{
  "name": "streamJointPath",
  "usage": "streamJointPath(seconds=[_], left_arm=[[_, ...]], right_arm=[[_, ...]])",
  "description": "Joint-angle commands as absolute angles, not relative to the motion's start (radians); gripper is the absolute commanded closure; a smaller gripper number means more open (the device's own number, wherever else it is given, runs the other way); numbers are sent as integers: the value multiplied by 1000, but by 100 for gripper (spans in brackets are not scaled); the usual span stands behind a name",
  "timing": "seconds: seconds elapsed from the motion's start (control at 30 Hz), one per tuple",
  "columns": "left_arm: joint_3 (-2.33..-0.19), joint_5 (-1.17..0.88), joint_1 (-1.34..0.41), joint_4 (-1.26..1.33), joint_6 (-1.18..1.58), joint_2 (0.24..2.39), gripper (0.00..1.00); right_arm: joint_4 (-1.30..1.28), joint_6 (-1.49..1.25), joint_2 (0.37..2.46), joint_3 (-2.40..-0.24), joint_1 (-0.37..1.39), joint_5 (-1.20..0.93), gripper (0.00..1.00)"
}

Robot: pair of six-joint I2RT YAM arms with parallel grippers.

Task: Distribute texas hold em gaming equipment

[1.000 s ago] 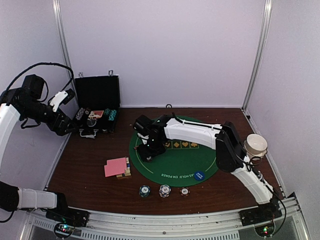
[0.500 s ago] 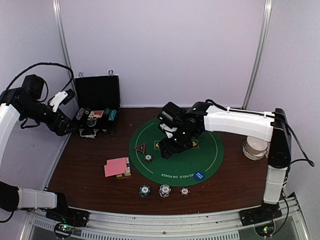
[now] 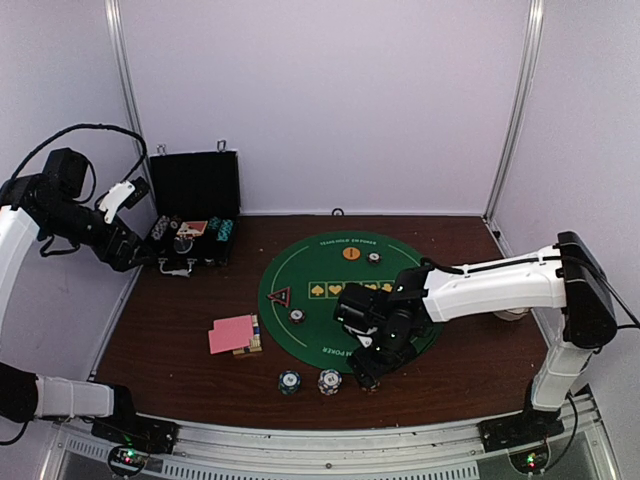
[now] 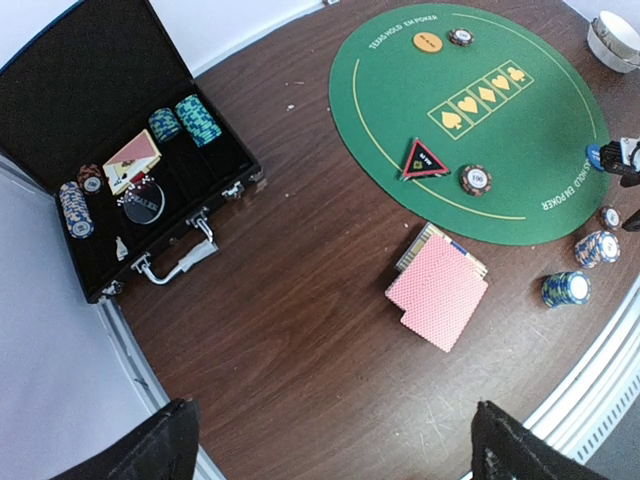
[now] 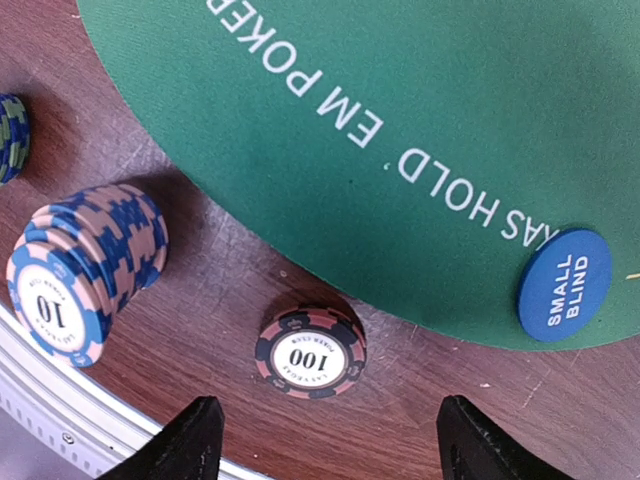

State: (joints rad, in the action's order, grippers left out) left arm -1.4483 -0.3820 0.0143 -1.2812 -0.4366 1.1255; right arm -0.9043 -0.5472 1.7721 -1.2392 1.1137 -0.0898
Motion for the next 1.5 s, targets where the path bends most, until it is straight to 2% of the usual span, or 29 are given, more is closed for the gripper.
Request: streamJointPath(seconds=[0.0, 0.83, 1.07, 1.17, 1.3, 1.47], left_arm=[[-1480, -399, 20, -1278, -443, 1130, 2], [-1485, -398, 20, -1280, -445, 1128, 2], [-1485, -394, 20, -1282, -445, 1123, 3], [-1485, -395, 20, -1281, -443, 1125, 2], [-1486, -397, 21, -1282, -443, 1123, 3], [-1485, -400, 20, -1282, -443, 1125, 2]], right_arm=[[-840, -579, 1752, -1222, 1127, -120, 23], [-811, -560, 1857, -1189, 1151, -82, 28], [-790, -563, 1876, -1189, 1151, -90, 33], [-785, -563, 1882, -1195, 1150, -92, 39], [-791, -565, 1876, -1193, 1150, -87, 54], [-818, -562, 1851, -1203, 1146, -66, 67]])
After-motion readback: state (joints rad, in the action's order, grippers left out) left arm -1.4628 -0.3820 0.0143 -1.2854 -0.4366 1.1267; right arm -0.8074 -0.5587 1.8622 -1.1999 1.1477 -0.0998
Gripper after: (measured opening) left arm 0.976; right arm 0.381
